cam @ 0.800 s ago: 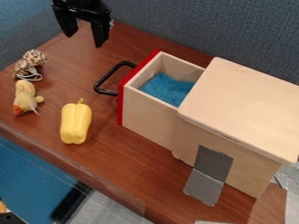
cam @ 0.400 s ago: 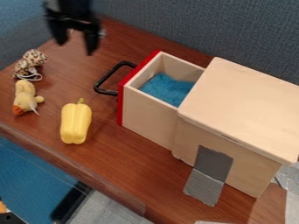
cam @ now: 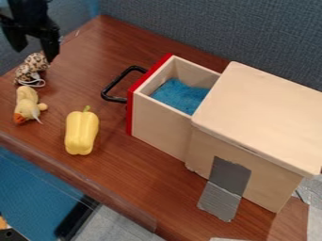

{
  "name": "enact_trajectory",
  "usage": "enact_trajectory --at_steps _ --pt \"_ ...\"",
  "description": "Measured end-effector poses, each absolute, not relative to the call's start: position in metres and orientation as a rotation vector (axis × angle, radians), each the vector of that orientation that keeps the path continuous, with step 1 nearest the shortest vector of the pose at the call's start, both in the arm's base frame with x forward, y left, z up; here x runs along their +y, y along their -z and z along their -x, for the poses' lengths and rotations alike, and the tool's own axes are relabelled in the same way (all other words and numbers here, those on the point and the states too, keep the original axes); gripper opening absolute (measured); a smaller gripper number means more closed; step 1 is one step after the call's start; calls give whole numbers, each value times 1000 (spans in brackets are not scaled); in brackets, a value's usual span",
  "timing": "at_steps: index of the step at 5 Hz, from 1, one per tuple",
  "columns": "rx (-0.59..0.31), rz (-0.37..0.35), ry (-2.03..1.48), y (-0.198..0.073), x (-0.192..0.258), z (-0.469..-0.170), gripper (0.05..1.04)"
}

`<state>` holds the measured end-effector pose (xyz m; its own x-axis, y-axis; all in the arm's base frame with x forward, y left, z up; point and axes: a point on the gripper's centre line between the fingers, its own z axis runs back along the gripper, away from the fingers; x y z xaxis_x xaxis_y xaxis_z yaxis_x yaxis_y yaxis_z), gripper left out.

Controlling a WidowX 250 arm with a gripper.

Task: Move that thing in the right side of the drawer

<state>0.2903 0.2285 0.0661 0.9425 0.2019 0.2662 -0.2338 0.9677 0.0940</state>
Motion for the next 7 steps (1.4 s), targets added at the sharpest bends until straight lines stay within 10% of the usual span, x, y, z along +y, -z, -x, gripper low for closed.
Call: enact_trajectory --at_steps 3,4,5,7 --pt "-105 -126 -280 -7 252 -297 944" --pt "-95 -140 -268 -6 249 -305 669" --pt "-120 -111 -273 -8 244 -311 509" --pt "-301 -96 -254 -78 211 -381 493"
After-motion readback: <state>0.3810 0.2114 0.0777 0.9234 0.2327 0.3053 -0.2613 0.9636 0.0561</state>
